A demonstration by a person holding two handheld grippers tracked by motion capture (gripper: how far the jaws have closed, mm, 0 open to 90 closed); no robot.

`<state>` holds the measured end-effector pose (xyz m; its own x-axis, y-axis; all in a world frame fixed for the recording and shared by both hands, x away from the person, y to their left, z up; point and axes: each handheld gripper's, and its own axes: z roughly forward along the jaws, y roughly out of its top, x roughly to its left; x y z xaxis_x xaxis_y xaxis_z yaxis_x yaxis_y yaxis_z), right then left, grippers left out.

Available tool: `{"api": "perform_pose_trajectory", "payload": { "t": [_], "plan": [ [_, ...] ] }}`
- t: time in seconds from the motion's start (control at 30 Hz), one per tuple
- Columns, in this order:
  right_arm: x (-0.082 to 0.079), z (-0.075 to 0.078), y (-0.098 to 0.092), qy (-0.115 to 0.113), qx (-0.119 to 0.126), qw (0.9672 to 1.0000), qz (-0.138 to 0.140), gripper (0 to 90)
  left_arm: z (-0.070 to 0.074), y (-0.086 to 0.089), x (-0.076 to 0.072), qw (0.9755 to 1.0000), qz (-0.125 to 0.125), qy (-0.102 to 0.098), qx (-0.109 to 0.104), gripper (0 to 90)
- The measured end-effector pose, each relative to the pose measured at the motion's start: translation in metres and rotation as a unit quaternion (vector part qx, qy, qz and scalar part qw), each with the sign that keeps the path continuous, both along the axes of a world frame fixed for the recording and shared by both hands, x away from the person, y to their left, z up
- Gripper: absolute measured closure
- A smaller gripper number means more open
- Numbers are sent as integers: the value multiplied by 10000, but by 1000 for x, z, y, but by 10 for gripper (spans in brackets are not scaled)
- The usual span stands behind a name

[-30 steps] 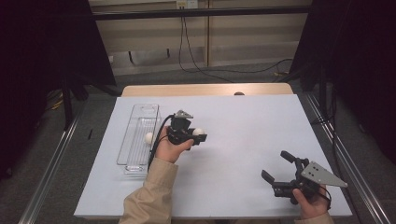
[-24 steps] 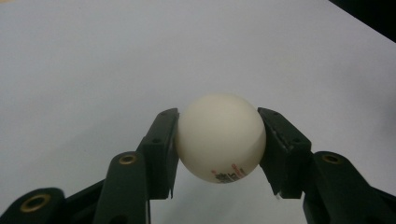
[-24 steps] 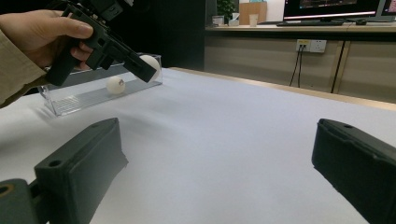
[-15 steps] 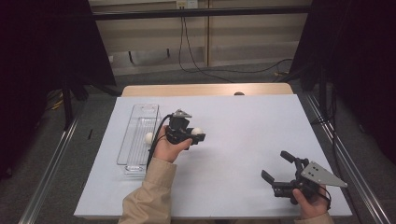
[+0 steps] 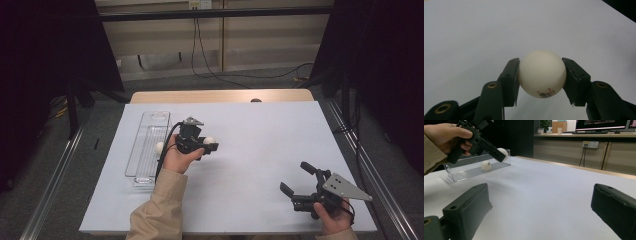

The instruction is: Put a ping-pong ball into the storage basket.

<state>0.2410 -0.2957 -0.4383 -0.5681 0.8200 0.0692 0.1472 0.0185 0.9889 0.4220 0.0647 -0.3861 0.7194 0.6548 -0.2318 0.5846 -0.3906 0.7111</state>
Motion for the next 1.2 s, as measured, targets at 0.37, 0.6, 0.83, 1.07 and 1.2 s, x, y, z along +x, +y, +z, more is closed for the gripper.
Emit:
{"api": "perform_pose_trajectory", "payload": {
  "t": [0.37,0.6,0.83,1.07,1.2],
  "plan": [
    [0,0,0,1,-16,10000,20,16,1,4,1,10000,16,24,-16,509],
    [0,0,1,-6,-22,10000,27,16,2,4,1,10000,29,41,21,510],
    [0,0,0,-2,-14,10000,22,16,4,8,2,10000,77,43,-2,510],
    [-1,0,1,-9,-11,10000,23,16,6,10,1,9999,141,16,-4,510],
    [-1,0,1,-7,-14,10000,21,16,6,10,1,9999,158,9,23,510]
  ]
}}
